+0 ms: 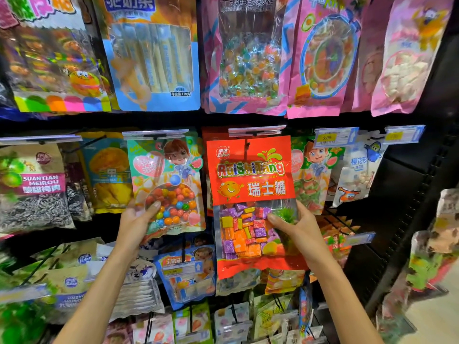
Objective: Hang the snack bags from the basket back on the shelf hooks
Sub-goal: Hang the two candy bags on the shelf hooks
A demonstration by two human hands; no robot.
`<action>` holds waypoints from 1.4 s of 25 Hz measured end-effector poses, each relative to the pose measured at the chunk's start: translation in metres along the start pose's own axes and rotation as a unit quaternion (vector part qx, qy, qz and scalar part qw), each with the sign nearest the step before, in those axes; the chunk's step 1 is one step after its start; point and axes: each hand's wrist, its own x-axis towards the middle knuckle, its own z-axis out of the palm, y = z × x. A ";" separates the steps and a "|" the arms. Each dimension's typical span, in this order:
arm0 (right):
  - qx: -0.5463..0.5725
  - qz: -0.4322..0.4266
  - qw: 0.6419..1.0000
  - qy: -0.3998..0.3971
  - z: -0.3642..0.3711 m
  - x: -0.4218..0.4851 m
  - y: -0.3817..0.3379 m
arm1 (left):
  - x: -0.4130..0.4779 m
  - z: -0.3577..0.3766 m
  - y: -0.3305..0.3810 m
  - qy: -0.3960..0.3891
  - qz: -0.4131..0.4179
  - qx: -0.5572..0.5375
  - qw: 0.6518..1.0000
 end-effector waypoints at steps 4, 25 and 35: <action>-0.002 0.002 1.000 -0.011 0.003 0.010 0.004 | 0.003 0.002 -0.003 -0.001 -0.005 0.000 1.000; -0.123 0.015 0.992 -0.004 0.028 0.065 0.036 | -0.025 -0.020 0.013 0.009 -0.102 0.175 0.979; -0.600 0.005 0.794 -0.094 -0.002 0.021 -0.001 | -0.077 -0.019 0.046 -0.010 -0.011 0.690 0.724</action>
